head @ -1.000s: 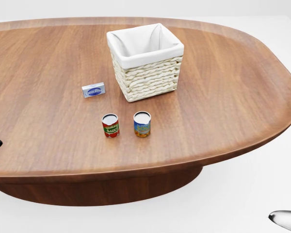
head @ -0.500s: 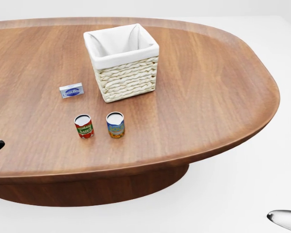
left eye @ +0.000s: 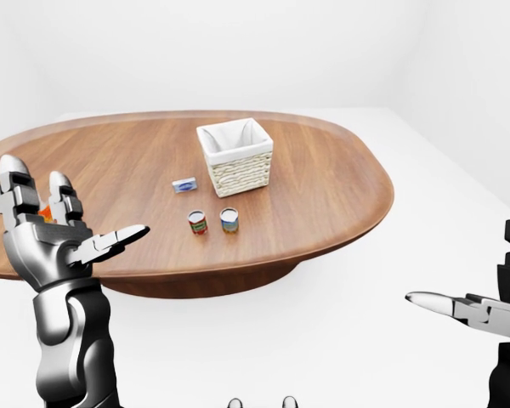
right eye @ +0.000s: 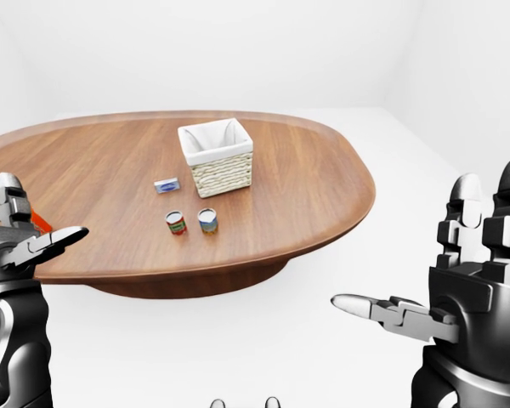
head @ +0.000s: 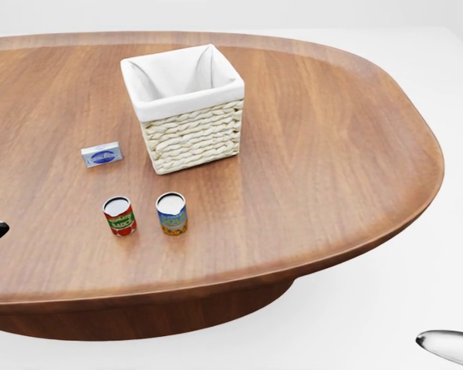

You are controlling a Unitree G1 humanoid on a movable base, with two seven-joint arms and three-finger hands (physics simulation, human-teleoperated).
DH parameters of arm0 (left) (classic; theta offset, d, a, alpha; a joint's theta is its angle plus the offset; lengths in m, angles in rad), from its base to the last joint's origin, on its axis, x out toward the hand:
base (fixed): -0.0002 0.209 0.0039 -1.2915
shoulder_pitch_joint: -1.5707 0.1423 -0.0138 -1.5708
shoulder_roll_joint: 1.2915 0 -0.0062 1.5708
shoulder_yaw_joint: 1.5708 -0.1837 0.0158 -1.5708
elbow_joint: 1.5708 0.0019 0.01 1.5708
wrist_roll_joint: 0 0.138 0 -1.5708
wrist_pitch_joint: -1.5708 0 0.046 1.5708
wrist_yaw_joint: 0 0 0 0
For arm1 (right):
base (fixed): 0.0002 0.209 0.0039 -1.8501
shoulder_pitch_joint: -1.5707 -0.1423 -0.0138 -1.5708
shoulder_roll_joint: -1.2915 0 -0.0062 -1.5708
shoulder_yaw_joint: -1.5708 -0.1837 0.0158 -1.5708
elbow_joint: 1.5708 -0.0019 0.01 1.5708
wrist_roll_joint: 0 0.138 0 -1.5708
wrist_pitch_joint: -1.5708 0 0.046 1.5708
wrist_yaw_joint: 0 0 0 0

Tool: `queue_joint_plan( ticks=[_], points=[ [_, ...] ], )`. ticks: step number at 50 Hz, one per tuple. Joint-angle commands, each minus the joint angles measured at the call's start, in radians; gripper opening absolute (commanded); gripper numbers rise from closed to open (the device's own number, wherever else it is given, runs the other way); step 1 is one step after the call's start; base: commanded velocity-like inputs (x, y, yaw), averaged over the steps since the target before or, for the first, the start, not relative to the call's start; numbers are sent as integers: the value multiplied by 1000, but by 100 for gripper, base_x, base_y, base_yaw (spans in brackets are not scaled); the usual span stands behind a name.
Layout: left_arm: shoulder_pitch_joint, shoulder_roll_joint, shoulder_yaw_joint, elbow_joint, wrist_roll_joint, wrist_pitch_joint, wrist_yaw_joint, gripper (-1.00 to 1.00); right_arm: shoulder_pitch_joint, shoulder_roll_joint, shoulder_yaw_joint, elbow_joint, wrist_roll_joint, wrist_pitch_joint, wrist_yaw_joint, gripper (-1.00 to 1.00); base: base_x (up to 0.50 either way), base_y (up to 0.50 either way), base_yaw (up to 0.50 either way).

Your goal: Pick up the tomato sauce, and put it in the basket.

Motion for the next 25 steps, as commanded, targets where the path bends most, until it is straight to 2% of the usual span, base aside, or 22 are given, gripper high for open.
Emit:
queue_joint_plan(
  ticks=[1,25],
  points=[
    [-1,0,-1,2,1,0,-1,100,-2,0,8,-1,-11,0,3,100,40,0,0],
    [-1,0,0,9,3,0,-1,100,3,4,12,10,-16,0,7,100,35,0,0]
  ],
)
